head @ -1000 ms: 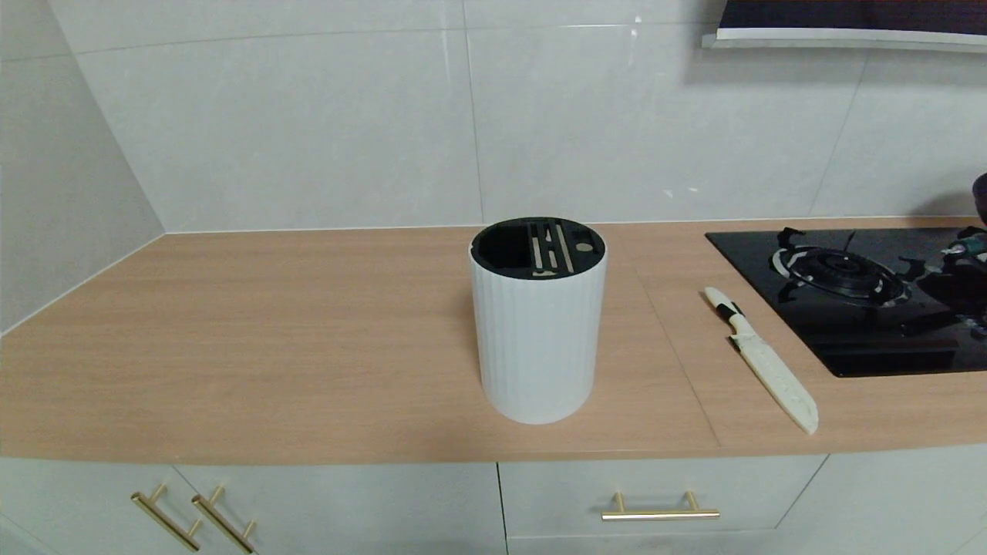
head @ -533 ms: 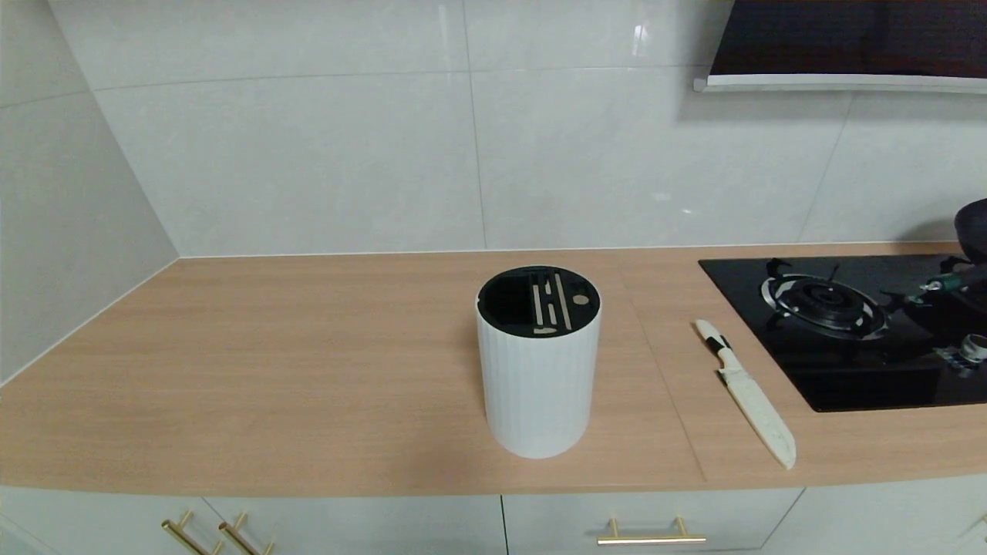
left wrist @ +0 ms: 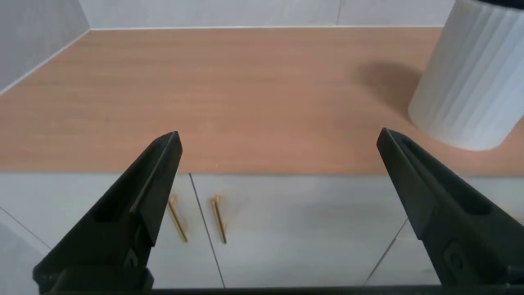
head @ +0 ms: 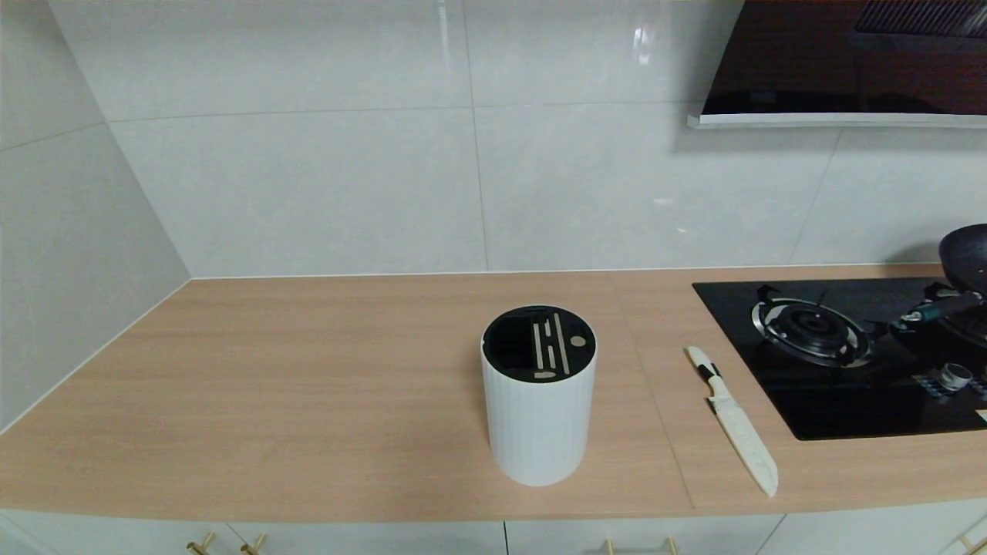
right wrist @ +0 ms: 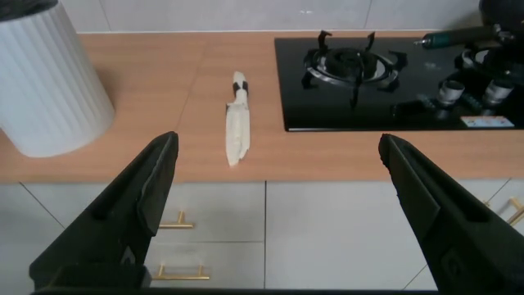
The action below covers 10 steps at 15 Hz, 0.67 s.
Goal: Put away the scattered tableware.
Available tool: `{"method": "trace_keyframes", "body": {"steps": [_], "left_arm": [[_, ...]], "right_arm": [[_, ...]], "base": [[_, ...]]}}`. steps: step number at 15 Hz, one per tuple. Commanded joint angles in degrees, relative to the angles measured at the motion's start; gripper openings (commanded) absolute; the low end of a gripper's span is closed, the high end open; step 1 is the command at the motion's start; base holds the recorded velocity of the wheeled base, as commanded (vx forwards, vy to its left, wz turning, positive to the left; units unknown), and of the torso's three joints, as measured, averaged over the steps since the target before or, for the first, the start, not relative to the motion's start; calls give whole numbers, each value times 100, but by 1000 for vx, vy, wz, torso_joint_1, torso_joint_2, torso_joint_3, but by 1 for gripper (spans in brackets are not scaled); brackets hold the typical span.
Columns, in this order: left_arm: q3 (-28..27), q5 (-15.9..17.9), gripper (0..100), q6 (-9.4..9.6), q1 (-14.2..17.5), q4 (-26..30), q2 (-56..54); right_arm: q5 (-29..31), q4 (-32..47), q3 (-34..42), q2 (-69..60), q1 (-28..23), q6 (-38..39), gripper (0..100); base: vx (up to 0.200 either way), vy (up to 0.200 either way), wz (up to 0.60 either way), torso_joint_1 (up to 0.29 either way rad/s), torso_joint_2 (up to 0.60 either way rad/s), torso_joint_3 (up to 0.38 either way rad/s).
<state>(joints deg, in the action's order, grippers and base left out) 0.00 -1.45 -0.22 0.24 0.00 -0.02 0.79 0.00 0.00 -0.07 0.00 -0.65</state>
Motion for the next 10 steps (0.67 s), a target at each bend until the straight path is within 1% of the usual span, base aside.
{"method": "trace_keyframes", "body": {"steps": [1,3,10], "left_arm": [[0,-4,100,-4,2,-9,2],[0,-4,100,-4,2,0,2],[0,-4,100,-4,2,-9,2]], "right_arm": [[0,0,0,7,0,3,100],[9,0,0,7,0,3,100],[9,0,0,7,0,12,100]], "base": [[0,0,0,183,-383,-198],[0,0,0,139,-307,-156],[0,0,0,6,-9,-6]]}}
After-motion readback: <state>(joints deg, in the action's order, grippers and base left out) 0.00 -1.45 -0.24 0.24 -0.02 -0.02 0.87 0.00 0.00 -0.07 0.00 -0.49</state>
